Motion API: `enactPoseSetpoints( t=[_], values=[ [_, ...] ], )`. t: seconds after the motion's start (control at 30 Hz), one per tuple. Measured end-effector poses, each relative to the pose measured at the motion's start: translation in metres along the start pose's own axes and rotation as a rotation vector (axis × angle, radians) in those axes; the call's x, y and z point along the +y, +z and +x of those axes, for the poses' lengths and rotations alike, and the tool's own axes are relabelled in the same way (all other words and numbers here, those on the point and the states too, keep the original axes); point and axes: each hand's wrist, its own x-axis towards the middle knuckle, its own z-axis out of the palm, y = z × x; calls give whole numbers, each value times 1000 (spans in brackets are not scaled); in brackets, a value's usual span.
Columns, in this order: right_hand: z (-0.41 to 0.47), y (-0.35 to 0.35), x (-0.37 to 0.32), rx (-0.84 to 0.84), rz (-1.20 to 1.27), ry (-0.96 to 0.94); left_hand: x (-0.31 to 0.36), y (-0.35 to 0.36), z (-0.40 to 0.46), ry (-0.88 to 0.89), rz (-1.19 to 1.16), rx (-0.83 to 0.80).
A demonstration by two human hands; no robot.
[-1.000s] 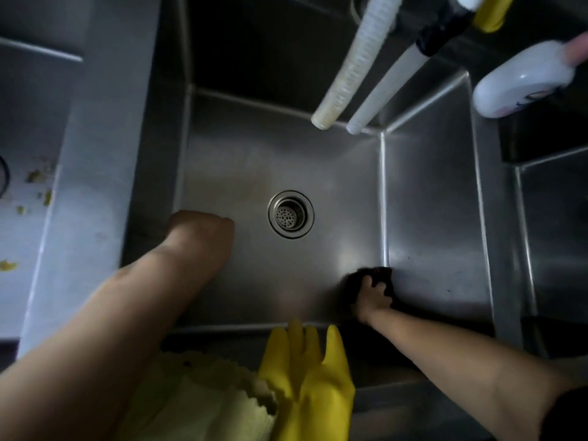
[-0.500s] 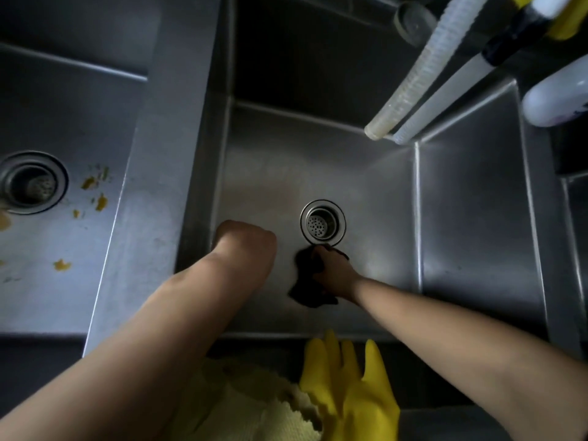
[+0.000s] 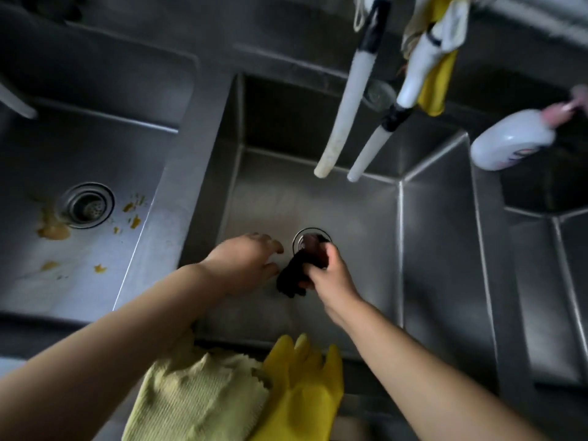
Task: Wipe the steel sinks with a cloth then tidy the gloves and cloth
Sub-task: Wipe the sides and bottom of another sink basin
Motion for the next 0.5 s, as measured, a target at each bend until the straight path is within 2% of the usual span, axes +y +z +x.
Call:
enactPoseSetpoints(
  t=[0.17, 0.3, 0.4, 0.5],
  values=[
    [-57, -1, -36, 27, 242, 2, 42, -19, -52, -2, -248, 126],
    [-104, 3, -69, -154, 471, 20, 63, -31, -97, -191, -482, 403],
    [-133, 7, -86, -248, 422, 5, 63, -42, -131, -259, -711, 564],
    [-151, 17, -102, -251, 324, -20, 57, -60, -164, -234, -874, 628]
  ],
)
